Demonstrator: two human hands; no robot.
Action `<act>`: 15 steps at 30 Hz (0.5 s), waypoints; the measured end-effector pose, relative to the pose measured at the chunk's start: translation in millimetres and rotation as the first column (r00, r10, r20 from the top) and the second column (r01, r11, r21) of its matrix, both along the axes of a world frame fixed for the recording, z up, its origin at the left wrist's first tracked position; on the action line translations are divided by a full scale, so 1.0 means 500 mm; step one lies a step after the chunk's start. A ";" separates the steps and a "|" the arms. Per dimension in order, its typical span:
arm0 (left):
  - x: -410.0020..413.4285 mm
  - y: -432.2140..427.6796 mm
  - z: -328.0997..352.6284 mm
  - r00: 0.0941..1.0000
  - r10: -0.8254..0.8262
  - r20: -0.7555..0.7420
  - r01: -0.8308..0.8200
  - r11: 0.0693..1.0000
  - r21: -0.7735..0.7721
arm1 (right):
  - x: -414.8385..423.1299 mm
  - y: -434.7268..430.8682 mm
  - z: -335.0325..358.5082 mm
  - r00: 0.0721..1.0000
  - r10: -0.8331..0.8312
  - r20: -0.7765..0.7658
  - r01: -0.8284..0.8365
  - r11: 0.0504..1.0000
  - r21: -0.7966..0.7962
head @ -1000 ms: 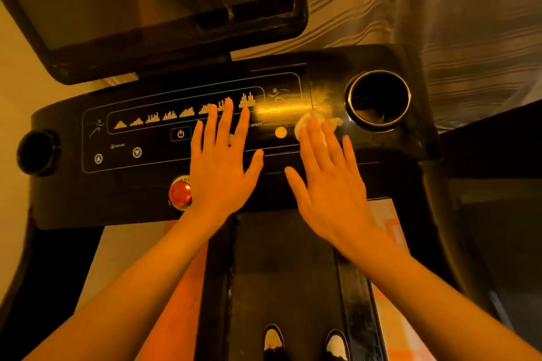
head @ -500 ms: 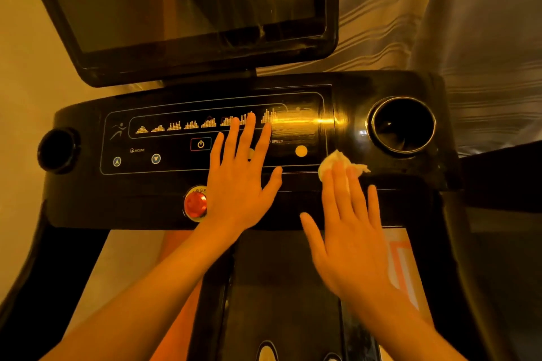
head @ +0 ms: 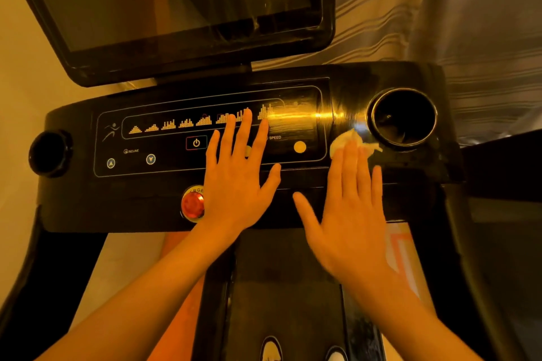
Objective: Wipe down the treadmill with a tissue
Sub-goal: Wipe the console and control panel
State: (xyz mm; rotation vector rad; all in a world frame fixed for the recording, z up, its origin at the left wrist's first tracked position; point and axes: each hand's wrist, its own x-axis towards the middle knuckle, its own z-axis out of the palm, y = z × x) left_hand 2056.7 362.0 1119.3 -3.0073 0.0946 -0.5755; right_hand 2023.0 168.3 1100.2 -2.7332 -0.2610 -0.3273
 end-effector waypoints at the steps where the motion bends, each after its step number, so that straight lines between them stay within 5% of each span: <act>1: 0.000 -0.001 0.000 1.000 0.000 0.001 0.000 1.000 0.001 | -0.023 -0.001 -0.011 1.000 0.020 0.005 -0.020 1.000 -0.012; 10: 0.002 0.000 0.003 1.000 -0.010 0.012 0.010 1.000 -0.015 | 0.272 0.020 0.086 0.977 -0.214 0.001 0.214 0.976 0.024; 15: -0.002 -0.001 0.001 1.000 -0.010 0.021 0.010 1.000 -0.015 | 0.076 0.023 0.033 0.997 -0.077 0.010 0.076 0.996 0.050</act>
